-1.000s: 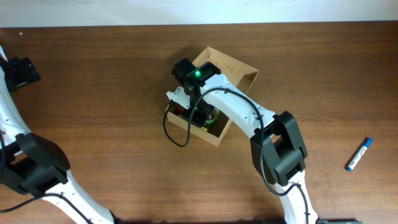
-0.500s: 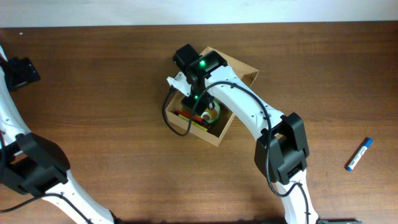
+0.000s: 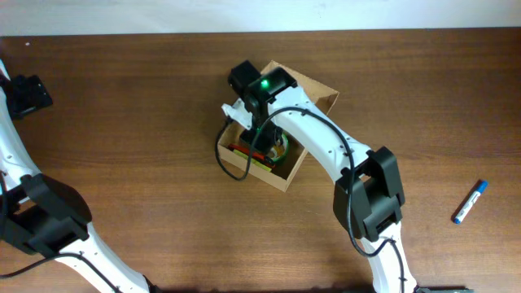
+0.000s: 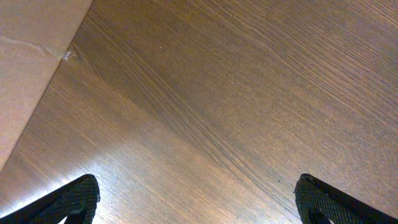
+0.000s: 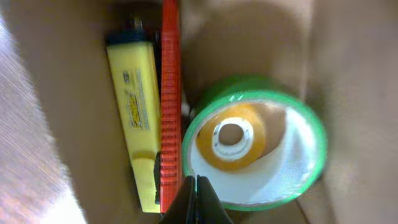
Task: Pack container
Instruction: 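Open the right gripper and withdraw it from the box, then move the right gripper to the blue marker and grasp it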
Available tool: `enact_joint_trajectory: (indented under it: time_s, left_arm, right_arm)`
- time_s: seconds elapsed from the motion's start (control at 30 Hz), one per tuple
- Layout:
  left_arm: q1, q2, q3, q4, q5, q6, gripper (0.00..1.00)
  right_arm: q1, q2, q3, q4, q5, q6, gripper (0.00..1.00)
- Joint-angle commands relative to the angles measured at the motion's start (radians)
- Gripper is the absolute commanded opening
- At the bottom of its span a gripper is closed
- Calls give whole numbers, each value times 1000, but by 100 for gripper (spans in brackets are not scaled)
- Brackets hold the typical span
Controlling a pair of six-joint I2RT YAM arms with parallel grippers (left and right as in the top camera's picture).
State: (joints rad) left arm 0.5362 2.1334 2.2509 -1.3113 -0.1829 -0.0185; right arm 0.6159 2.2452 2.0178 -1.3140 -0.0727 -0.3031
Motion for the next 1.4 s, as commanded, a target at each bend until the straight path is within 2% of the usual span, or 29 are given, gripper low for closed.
enact_joint_trajectory:
  time_s: [0.0,0.4,0.67,0.8,0.93,1.03,1.17,1.3,1.37]
  left_arm:
    - [3,-18,-7,2,4,12,100]
    - [3,-18,-7,2,4,12,100]
    - [3,-19,-7,2,4,12,100]
    - [3,-18,-7,2,4,12,100]
    - [3,-18,-7,2,4,12,100]
    - [3,-19,-7,2,4,12,100]
    - [3,-19,-7,2,4,12,100]
    - [3,-18,-7,2,4,12,100]
    - [3,-19,-7,2,4,12,100]
  right_arm:
    - [2,-16,-27,-7,-6,32,4]
    - [103,-19,-58,-66,-21,27,4]
    - [-16,-40,-37,-59,-10,31,4]
    - [-23,-90,-34,-51,-18,30,4]
    - [-31,-213,-16,-75,110,36,4]
    - [-133,-387,-18,-97,142,85,4]
    - [-353,-617,-111,-123,142,141,4]
    - [-592,-848,-451,-92,140,211,4]
    - [-686,-899,-667,29,133,292,4]
